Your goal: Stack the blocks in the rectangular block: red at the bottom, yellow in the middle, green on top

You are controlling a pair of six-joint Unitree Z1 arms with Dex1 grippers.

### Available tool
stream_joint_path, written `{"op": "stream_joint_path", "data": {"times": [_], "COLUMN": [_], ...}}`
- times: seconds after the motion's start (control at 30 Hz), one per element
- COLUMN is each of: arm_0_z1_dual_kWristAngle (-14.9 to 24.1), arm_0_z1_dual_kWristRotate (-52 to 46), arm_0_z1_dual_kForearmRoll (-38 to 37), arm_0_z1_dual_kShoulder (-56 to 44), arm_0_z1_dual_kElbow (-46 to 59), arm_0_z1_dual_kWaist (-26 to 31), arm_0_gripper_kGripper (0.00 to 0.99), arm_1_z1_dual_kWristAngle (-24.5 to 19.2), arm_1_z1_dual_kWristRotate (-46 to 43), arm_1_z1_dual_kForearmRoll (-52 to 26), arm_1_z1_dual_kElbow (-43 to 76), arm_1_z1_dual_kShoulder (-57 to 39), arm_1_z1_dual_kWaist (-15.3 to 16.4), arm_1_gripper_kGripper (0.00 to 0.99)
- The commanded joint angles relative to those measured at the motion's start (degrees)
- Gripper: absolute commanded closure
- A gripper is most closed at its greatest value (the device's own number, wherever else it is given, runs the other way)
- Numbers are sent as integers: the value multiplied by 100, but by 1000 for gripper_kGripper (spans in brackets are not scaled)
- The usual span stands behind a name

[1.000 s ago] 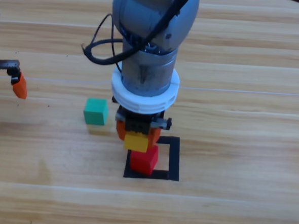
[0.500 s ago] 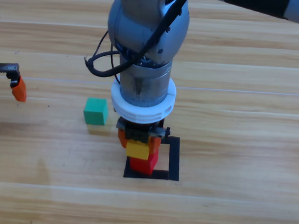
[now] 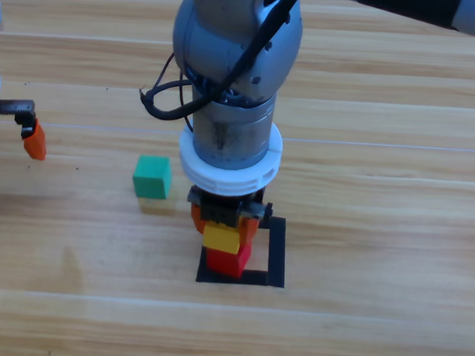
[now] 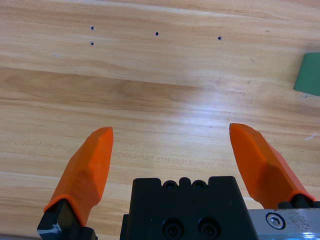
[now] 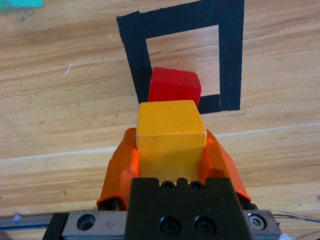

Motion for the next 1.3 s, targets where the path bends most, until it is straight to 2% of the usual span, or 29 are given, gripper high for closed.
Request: {"op": "stream_joint_path", "data": {"times": [0.03,0.1,0.13,1.0,1.07,1.13,1.2,1.23,1.3], "arm_0_z1_dual_kWristAngle": [-45,-45,-45,-27,-27,-27,-27,-27,-27], "arm_0_z1_dual_kWristRotate": [56,56,56,56,56,56,56,56,56], "arm_0_z1_dual_kForearmRoll": [-52,-52,-52,-70,-87,-96,-105,-113,-131], "arm_0_z1_dual_kShoulder": [186,177,186,291,300,318,344,362,379], "arm_0_z1_dual_kElbow": [121,121,121,68,68,68,68,68,68], "arm_0_z1_dual_kWaist": [34,25,16,16,16,16,16,16,16], "arm_0_gripper_kGripper": [0,0,0,0,0,0,0,0,0], "arm_1_z1_dual_kWristAngle": [-140,-140,-131,-131,-131,-104,-96,-104,-140], "arm_1_z1_dual_kWristRotate": [72,81,81,72,63,37,-25,-34,-51], "arm_1_z1_dual_kForearmRoll": [69,69,69,69,69,69,69,69,69], "arm_1_z1_dual_kElbow": [-46,-46,-55,-125,-143,-160,-178,-178,-187], "arm_1_z1_dual_kShoulder": [419,437,446,648,674,700,718,692,586], "arm_1_z1_dual_kWaist": [-140,-148,-148,-263,-263,-289,-307,-307,-307], "arm_1_gripper_kGripper": [967,944,898,890,783,567,100,2,0]}}
